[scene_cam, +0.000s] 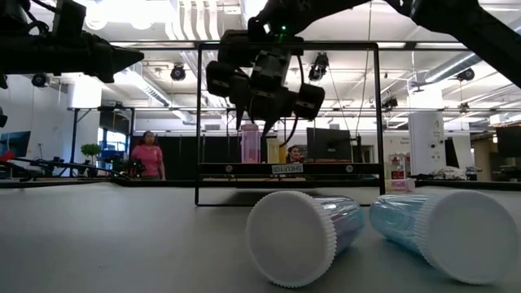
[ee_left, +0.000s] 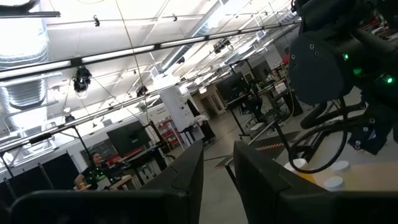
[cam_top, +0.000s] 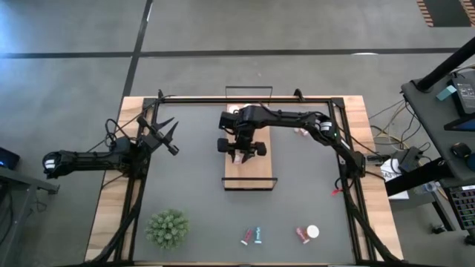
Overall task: Pick and place medicine bottles onto shelf by color
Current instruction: Put the middle pink pill bottle on the shelf, then put the top pink pill bottle on the shelf aligned with the other pink bottle
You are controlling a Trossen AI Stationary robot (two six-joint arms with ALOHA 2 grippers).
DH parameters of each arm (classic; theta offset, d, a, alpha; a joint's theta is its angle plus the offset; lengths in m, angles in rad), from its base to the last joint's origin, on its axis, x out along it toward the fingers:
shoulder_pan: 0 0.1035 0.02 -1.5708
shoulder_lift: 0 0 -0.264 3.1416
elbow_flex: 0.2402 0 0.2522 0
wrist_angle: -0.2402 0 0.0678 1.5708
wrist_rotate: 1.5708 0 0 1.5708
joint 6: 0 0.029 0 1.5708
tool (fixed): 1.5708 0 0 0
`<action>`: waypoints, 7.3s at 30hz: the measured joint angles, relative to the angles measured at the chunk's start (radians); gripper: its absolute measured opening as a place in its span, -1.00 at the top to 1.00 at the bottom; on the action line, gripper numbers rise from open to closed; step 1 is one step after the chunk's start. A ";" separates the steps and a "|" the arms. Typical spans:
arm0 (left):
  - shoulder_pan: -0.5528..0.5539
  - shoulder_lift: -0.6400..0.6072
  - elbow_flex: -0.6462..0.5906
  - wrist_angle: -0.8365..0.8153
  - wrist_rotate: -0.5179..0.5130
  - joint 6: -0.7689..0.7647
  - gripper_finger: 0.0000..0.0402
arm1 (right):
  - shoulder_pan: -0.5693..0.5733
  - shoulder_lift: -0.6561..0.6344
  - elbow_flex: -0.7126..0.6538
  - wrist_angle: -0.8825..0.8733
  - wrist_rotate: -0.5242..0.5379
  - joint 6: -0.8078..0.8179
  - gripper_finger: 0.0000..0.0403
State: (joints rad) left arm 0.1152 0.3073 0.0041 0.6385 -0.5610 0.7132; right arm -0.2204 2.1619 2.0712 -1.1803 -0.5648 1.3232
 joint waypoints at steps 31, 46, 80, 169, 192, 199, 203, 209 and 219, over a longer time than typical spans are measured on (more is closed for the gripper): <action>0.000 -0.001 0.000 0.000 0.000 0.000 0.64 | 0.111 -0.375 -0.236 -0.240 0.399 -0.131 0.22; 0.000 0.000 0.000 0.000 0.000 0.000 0.64 | 0.095 -0.784 -0.800 -0.037 0.680 0.098 0.22; 0.000 0.000 0.000 0.000 0.000 0.000 0.64 | -0.315 -0.712 -1.014 0.123 0.701 -0.085 0.22; 0.000 0.000 0.000 0.000 0.000 0.000 0.64 | 0.110 -0.916 -1.107 0.003 0.781 0.385 0.54; 0.000 0.000 0.000 0.000 0.000 0.000 0.64 | -0.351 -0.762 -1.110 0.181 0.638 -0.432 0.46; 0.000 0.000 0.000 0.000 0.000 0.000 0.64 | -0.383 -0.731 -1.110 0.224 0.632 -0.508 0.14; 0.000 0.000 0.000 0.000 0.000 0.000 0.64 | -0.404 -0.719 -1.110 0.225 0.640 -0.516 -0.05; 0.000 0.000 0.000 0.000 0.000 0.000 0.64 | -0.441 -0.679 -1.116 0.258 0.643 -0.640 -0.21; 0.000 0.000 0.000 0.000 0.000 0.000 0.64 | -0.512 -0.581 -1.121 0.318 0.612 -0.785 -0.23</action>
State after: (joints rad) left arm 0.1150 0.3073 0.0040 0.6388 -0.5613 0.7132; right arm -0.7327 1.5808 0.9499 -0.8620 0.0473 0.5386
